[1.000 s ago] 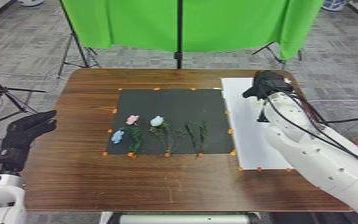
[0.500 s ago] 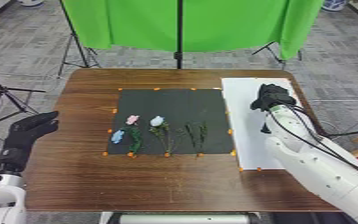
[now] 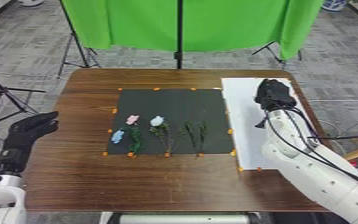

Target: Arrange flowers

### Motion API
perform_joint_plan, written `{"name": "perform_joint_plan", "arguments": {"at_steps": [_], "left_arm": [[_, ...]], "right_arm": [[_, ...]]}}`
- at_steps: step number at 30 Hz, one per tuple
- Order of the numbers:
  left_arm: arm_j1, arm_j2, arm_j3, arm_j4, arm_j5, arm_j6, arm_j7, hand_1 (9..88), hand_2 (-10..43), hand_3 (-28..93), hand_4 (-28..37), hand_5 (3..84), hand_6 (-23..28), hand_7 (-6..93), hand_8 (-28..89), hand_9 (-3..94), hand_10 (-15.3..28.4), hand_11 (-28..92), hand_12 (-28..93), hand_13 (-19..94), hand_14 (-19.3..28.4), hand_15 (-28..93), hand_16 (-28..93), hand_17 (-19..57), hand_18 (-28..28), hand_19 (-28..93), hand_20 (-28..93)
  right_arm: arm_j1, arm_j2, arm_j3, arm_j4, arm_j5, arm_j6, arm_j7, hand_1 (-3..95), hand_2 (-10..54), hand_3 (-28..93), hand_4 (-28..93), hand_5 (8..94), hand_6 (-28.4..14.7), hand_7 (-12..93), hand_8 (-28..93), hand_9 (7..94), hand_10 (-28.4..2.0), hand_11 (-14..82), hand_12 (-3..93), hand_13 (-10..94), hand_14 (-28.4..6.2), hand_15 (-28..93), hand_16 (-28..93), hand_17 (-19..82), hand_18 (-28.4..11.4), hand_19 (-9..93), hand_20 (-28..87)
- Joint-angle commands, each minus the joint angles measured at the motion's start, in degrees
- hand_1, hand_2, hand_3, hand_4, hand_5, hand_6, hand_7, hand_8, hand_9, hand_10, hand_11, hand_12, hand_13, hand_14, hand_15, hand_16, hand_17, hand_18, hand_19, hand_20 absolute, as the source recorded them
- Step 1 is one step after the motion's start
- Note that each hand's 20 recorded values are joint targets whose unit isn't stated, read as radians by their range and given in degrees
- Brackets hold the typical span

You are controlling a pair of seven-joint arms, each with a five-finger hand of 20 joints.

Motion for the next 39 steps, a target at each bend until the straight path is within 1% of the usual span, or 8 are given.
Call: {"name": "perform_joint_plan", "arguments": {"at_steps": [1, 6, 7, 9, 12, 16, 33, 39], "left_arm": [[1.5, -0.53, -0.99, -0.24, 0.21, -1.07, -0.62, 40.3, 7.7, 65, -16.5, 48.4, 4.7, 14.4, -7, 45.3, 13.5, 23, 12, 39, 17.1, 24, -1, 14.1, 13.2, 18, 24], [1.5, -0.39, -1.03, -0.22, 0.18, -1.08, -0.67, 40.3, 7.8, 64, -16.4, 48.4, 4.7, 14.3, -7, 45.3, 13.5, 23, 12, 39, 17.1, 24, -1, 14.1, 13.2, 18, 24], [1.6, -0.54, -0.99, -0.37, 0.29, -1.12, -0.69, 40.3, 7.8, 64, -16.4, 48.4, 4.7, 14.3, -7, 45.3, 13.5, 23, 12, 39, 17.1, 24, -1, 14.1, 13.2, 18, 24], [1.0, -0.54, -0.51, 0.08, 0.24, -1.52, -0.61, 40.3, 7.7, 64, -16.4, 48.4, 4.6, 14.3, -7, 45.3, 13.5, 23, 12, 39, 17.1, 24, -1, 14.1, 13.2, 18, 24], [0.2, -0.49, 0.12, 0.38, 0.78, -2.15, -0.75, 40.3, 7.8, 64, -16.4, 48.3, 4.6, 14.4, -7, 45.3, 13.5, 23, 12, 39, 17.1, 24, -1, 14.1, 13.2, 18, 24], [0.6, -0.86, 0.03, 0.2, 1.16, -1.98, -0.58, 40.3, 7.8, 64, -16.4, 48.4, 4.7, 14.2, -7, 45.3, 13.5, 23, 12, 39, 17.1, 24, -1, 14.1, 13.2, 18, 24], [0.8, -0.72, -0.06, 0.37, 0.94, -2.59, -0.73, 40.1, 7.5, 65, -16.1, 48.7, 5.3, 13.2, -7, 45.3, 13.6, 23, 12, 39, 17.2, 24, -1, 14.2, 12.9, 16, 24], [0.3, -0.52, 0.08, 0.68, 1.38, -3.23, -0.98, 40.0, 7.6, 64, -16.3, 48.6, 5.2, 13.3, -7, 45.2, 13.6, 23, 12, 39, 17.2, 24, -1, 14.1, 12.9, 16, 24]], "right_arm": [[0.4, -1.7, 2.7, -14.8, 1.2, 1.9, -3.1, 59.9, -9.5, 58, -19, 82.7, 1.7, 22, 6, 92.3, -8.0, 17.1, 43.0, 92, -0.6, 61, 37, 65, -14.4, 93, 62], [0.3, -5.7, -1.0, -18.4, 0.1, 0.2, -5.9, 59.6, -9.5, 58, -19, 82.9, 1.6, 22, 6, 92.2, -8.2, 17.4, 44.3, 92, -0.7, 61, 38, 65, -14.5, 93, 63], [0.4, -6.6, -2.2, -18.4, -0.7, 0.1, -6.3, 59.5, -9.5, 59, -18, 82.9, 1.5, 22, 6, 91.9, -8.3, 17.9, 45.0, 92, -0.8, 62, 38, 65, -14.6, 93, 63], [0.5, -8.3, -4.3, -17.9, -1.8, -0.1, -7.2, 59.4, -9.5, 59, -18, 82.9, 1.5, 22, 6, 91.3, -8.5, 19.5, 46.1, 91, -0.9, 62, 38, 64, -14.7, 93, 63], [0.2, -10.6, -6.5, -16.6, -2.6, -0.1, -8.1, 59.3, -9.5, 59, -19, 83.0, 1.5, 22, 6, 90.9, -8.6, 20.3, 46.6, 91, -1.2, 62, 38, 64, -14.8, 93, 63], [-0.9, -12.6, -8.1, -15.4, -2.7, -1.3, -9.3, 59.2, -9.5, 59, -19, 82.9, 1.6, 22, 6, 90.7, -8.7, 21.0, 46.6, 91, -1.3, 62, 38, 64, -14.8, 93, 62], [-3.3, -12.6, -9.0, -16.0, -1.5, -7.5, -9.0, 56.1, -9.5, 59, -17, 81.0, 1.3, 23, 6, 87.0, -9.3, 24.0, 45.7, 89, -1.9, 63, 38, 63, -14.8, 93, 62], [-3.6, -13.0, -9.7, -15.5, -1.5, -9.1, -9.7, 54.9, -9.5, 58, -17, 79.9, 1.0, 23, 7, 85.4, -9.7, 24.7, 44.7, 88, -1.9, 63, 38, 62, -14.7, 93, 62]]}}
